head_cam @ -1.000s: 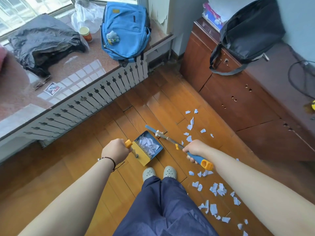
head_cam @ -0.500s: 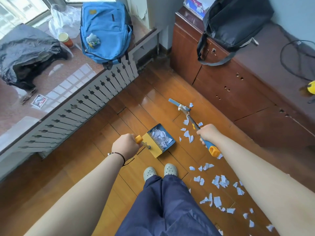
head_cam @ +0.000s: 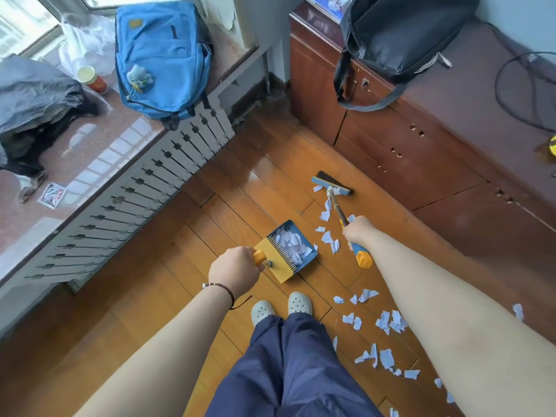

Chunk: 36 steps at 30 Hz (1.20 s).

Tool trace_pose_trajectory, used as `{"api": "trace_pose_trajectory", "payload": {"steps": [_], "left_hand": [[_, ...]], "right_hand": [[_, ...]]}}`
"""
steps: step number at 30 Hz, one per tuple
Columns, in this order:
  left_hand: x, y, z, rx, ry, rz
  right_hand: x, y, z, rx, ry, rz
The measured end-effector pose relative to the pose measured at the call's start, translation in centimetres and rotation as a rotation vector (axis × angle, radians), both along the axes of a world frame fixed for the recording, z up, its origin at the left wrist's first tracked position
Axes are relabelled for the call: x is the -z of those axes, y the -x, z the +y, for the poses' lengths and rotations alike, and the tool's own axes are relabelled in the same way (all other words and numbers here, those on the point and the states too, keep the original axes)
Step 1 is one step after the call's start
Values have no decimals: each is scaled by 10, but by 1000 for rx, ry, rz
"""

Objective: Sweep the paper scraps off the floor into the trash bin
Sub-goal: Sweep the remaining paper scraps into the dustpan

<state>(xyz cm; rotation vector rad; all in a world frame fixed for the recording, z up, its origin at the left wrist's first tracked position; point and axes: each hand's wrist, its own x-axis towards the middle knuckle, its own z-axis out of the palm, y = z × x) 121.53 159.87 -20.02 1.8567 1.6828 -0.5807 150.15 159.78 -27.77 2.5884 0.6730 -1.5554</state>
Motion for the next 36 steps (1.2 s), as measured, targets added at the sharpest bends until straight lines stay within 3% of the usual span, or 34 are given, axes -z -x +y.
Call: {"api": "trace_pose_trajectory", "payload": {"steps": [7, 18, 27, 32, 36], "left_hand": [[-1, -4, 3, -16, 1, 13], [-14, -21, -9, 47, -10, 7], [-18, 0, -23, 80, -39, 2], [-19, 6, -25, 115, -40, 24], [-14, 1, -22, 118, -30, 2]], "right_hand": [[-10, 4, -80, -211, 113, -4], [-34, -5, -159, -249, 137, -39], [-55, -30, -216, 12, 4, -24], [-45, -56, -192, 266, -9, -52], [-38, -52, -160, 287, 83, -68]]}}
